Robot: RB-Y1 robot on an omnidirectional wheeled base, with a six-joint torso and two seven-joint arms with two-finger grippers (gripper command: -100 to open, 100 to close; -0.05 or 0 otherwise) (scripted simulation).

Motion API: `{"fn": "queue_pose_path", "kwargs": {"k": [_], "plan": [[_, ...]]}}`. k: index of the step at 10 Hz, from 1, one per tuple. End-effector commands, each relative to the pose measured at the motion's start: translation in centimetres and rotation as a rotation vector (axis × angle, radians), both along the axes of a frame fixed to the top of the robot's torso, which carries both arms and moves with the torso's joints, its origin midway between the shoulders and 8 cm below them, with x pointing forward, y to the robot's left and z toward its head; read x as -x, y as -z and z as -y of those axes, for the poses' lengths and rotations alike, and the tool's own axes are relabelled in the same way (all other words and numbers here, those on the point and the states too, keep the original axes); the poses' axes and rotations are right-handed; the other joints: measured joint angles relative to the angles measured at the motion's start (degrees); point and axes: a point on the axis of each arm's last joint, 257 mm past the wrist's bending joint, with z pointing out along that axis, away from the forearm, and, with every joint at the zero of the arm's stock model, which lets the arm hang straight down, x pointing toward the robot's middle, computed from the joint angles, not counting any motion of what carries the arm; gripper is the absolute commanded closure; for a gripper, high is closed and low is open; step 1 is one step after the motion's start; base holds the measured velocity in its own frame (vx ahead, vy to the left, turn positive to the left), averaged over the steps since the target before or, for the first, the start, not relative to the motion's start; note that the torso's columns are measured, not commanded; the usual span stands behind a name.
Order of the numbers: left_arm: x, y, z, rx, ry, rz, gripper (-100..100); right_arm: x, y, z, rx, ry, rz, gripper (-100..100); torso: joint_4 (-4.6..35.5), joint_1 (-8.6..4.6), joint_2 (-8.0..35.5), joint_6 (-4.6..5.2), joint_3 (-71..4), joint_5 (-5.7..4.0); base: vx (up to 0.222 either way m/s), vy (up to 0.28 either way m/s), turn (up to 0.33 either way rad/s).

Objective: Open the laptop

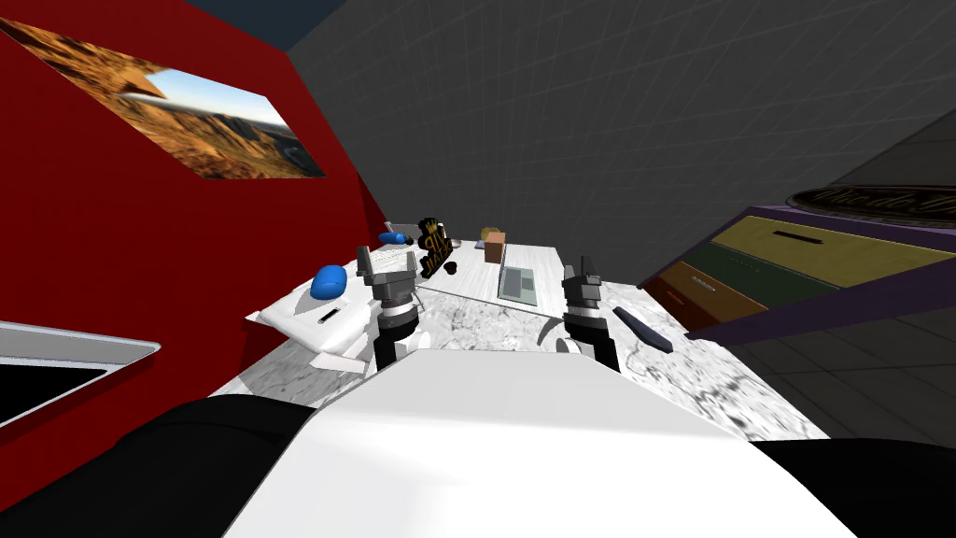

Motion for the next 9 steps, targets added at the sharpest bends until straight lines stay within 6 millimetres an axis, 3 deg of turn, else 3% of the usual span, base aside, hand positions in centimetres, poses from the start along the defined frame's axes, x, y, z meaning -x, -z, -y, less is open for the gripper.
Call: {"fn": "queue_pose_path", "kwargs": {"k": [1,9], "plan": [[0.0,0.0,0.0,0.0,0.0,0.0,0,0.0,0.0,0.0,0.0,0.0,0.0,0,2.35,0.0,2.32,0.0,-4.67,0.0,0.0,0.0,0.0],[0.01,-0.01,0.0,0.0,0.0,0.0,0,0.01,-0.02,0.0,0.0,0.0,0.0,0,35.37,0.0,35.39,0.0,-70.73,0.0,0.0,0.0,0.0]]}}
